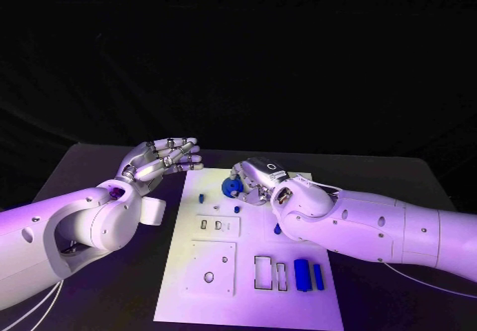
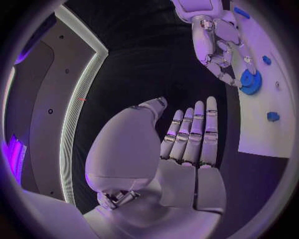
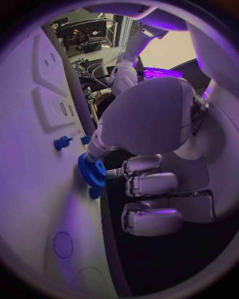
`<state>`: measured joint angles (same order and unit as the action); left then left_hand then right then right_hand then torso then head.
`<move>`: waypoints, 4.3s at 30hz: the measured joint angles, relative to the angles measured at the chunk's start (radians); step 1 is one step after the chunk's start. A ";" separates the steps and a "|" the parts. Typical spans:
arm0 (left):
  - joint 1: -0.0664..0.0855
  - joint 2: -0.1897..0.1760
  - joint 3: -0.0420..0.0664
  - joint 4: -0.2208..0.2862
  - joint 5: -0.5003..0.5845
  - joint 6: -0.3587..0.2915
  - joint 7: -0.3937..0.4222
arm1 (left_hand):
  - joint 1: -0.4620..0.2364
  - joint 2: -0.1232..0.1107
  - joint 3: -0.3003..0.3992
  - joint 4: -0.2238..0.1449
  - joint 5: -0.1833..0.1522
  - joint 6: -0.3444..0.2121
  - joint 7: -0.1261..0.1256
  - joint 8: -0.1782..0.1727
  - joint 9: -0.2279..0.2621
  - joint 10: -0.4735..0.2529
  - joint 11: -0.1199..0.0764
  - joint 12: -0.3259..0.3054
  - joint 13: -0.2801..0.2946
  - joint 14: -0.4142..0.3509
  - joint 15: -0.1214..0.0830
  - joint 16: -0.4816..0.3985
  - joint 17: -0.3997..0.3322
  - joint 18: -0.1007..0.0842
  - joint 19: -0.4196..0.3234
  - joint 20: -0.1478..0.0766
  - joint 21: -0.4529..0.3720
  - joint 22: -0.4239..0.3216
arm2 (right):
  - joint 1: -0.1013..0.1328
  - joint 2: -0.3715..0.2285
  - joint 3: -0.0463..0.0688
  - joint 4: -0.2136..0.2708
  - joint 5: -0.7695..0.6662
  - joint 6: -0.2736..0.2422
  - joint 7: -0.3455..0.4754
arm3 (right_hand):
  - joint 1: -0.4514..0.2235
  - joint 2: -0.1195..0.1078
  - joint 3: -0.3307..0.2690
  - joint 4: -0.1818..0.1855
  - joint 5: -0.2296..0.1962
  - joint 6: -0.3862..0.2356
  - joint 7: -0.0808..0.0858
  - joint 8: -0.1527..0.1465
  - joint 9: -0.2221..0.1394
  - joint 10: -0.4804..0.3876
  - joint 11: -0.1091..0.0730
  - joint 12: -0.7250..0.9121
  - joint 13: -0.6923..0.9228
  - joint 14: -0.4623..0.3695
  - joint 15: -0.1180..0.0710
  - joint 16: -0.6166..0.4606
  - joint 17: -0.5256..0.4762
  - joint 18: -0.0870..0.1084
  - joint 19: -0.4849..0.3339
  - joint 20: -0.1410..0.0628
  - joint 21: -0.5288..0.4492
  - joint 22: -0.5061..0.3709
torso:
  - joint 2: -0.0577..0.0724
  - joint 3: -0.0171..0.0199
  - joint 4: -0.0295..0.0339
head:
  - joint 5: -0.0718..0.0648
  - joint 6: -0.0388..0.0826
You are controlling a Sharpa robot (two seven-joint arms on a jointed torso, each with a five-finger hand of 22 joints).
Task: Assemble the parts on the task board
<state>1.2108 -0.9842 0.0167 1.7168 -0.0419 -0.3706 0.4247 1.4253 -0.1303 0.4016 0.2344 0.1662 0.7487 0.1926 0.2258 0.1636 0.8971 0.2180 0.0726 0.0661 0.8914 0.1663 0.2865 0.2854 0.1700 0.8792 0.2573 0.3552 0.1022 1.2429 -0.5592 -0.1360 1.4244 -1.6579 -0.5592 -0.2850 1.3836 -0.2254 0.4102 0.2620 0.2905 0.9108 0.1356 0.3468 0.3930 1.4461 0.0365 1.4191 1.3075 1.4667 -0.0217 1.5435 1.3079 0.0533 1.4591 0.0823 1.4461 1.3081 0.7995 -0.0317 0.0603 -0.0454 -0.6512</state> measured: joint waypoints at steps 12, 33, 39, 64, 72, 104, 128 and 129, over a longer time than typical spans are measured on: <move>0.000 -0.001 0.000 0.000 0.000 0.002 -0.002 | 0.000 0.000 0.000 0.000 0.000 0.000 0.000 0.000 0.000 0.000 0.000 0.000 0.000 0.000 0.000 0.000 0.000 0.000 0.000 0.000 0.000 0.000 | -0.001 0.004 0.000 -0.006 -0.016 -0.002 -0.010 | -0.018 -0.028 0.016 0.002 0.000 -0.022 0.003 -0.029 0.038 -0.019 0.019 -0.023 0.000 -0.001 0.003 0.000 0.000 0.000 -0.007 0.007 -0.006 0.000 | 0.000 -0.0015 0.0008 | -0.002 -0.001; 0.000 -0.002 0.000 0.000 0.000 0.005 -0.006 | 0.000 0.000 0.003 -0.003 0.000 -0.004 0.004 0.000 0.000 -0.004 0.004 0.000 0.000 0.000 0.000 0.004 0.001 0.000 0.000 0.000 0.000 0.000 | -0.001 0.000 0.000 -0.010 -0.020 0.012 -0.020 | -0.035 -0.045 0.005 0.000 -0.054 -0.038 0.013 -0.053 0.035 -0.025 0.025 -0.032 0.000 -0.002 0.009 0.000 0.000 0.000 -0.007 0.015 -0.009 0.000 | -0.001 -0.0012 0.0009 | -0.003 -0.002; 0.000 -0.002 0.000 -0.001 0.000 0.005 -0.007 | 0.000 0.000 0.003 -0.003 0.000 -0.004 0.004 0.000 0.000 -0.004 0.004 0.000 0.000 0.000 0.000 0.004 0.001 0.000 0.000 0.000 0.000 0.000 | -0.001 -0.008 0.000 -0.004 -0.015 0.018 -0.019 | -0.052 -0.045 -0.009 0.014 -0.066 -0.038 0.013 -0.059 0.037 -0.025 0.025 -0.032 0.000 0.002 0.013 0.000 0.000 0.000 -0.011 0.018 -0.012 -0.001 | 0.000 -0.0012 0.0002 | -0.002 -0.003; 0.000 -0.004 0.000 -0.001 0.000 0.005 -0.008 | 0.000 0.000 0.003 -0.003 0.000 -0.004 0.004 0.000 0.000 -0.004 0.004 0.000 0.000 0.000 0.000 0.004 0.001 0.000 0.000 0.000 0.000 0.000 | 0.005 -0.038 0.003 0.016 0.166 0.077 0.019 | -0.202 0.025 -0.100 0.028 0.000 -0.049 0.021 -0.110 0.029 -0.021 0.037 -0.023 0.000 0.002 0.020 0.004 -0.001 0.000 -0.004 0.025 -0.012 0.000 | -0.001 -0.0010 -0.0007 | -0.002 -0.002; 0.000 -0.006 0.000 0.000 0.000 0.005 -0.008 | 0.000 0.000 0.003 -0.003 0.000 -0.004 0.004 0.000 0.000 -0.004 0.004 0.000 0.000 0.000 0.000 0.004 0.000 0.000 0.000 0.000 0.000 0.000 | 0.006 -0.051 0.004 0.034 0.191 0.085 0.015 | -0.196 0.031 -0.100 0.028 0.002 -0.048 0.020 -0.111 0.029 -0.021 0.037 -0.019 0.000 0.002 0.020 0.004 -0.001 0.000 -0.004 0.025 -0.012 0.000 | 0.000 -0.0005 0.0000 | -0.001 -0.002; 0.000 -0.012 0.000 0.003 0.000 0.005 -0.009 | -0.004 0.004 0.003 -0.003 0.000 -0.004 0.004 0.000 0.000 -0.007 0.000 0.000 0.000 0.000 0.000 0.004 0.003 0.000 0.000 0.000 0.000 -0.001 | 0.001 -0.094 -0.001 0.105 0.179 0.054 -0.028 | -0.185 0.038 -0.091 0.019 0.002 -0.044 0.017 -0.111 0.027 -0.021 0.037 -0.020 0.000 0.002 0.020 0.004 -0.001 0.000 0.000 0.029 -0.004 0.000 | 0.000 -0.0008 -0.0007 | -0.002 -0.004; 0.000 -0.009 0.000 0.001 0.000 0.005 -0.009 | -0.004 0.004 0.003 -0.003 0.000 -0.004 0.004 0.000 0.000 -0.007 0.000 0.000 0.000 0.000 0.000 0.004 0.002 0.000 0.000 0.000 0.000 -0.001 | 0.010 -0.029 0.001 0.032 0.160 0.050 -0.030 | -0.155 0.032 -0.118 0.026 0.004 -0.147 0.052 -0.209 -0.038 -0.028 0.058 -0.024 0.000 0.000 0.043 0.008 0.000 0.000 0.005 0.041 -0.004 -0.001 | 0.000 -0.0019 0.0024 | -0.004 -0.002; 0.000 -0.009 0.000 0.001 0.000 0.005 -0.009 | -0.004 0.004 0.003 -0.003 0.000 -0.004 0.004 0.000 0.000 -0.007 0.000 0.000 0.000 0.000 0.000 0.004 0.002 0.000 0.000 0.000 0.000 -0.001 | 0.010 -0.027 0.001 0.029 0.160 0.053 -0.030 | -0.155 0.032 -0.121 0.027 0.006 -0.158 0.054 -0.216 -0.044 -0.030 0.060 -0.026 0.000 0.000 0.043 0.008 0.000 0.000 0.005 0.042 -0.004 -0.001 | 0.000 -0.0019 0.0024 | -0.004 -0.002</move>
<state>1.2108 -0.9936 0.0167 1.7181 -0.0417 -0.3652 0.4162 1.4213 -0.1262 0.4044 0.2316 0.1662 0.7452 0.1963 0.2258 0.1637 0.8900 0.2180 0.0727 0.0661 0.8914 0.1663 0.2903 0.2878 0.1700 0.8791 0.2573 0.3552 0.1013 1.2525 -0.5866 -0.1352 1.4538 -1.4982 -0.5060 -0.3153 1.2285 -0.1938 0.2891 0.2885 0.2964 0.7526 0.1896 0.1310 0.3492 1.4163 0.0969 1.3928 1.3079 1.4666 0.0216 1.5512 1.3079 0.0534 1.4638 0.1242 1.4424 1.3073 0.7994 -0.0337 0.0627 -0.0499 -0.6533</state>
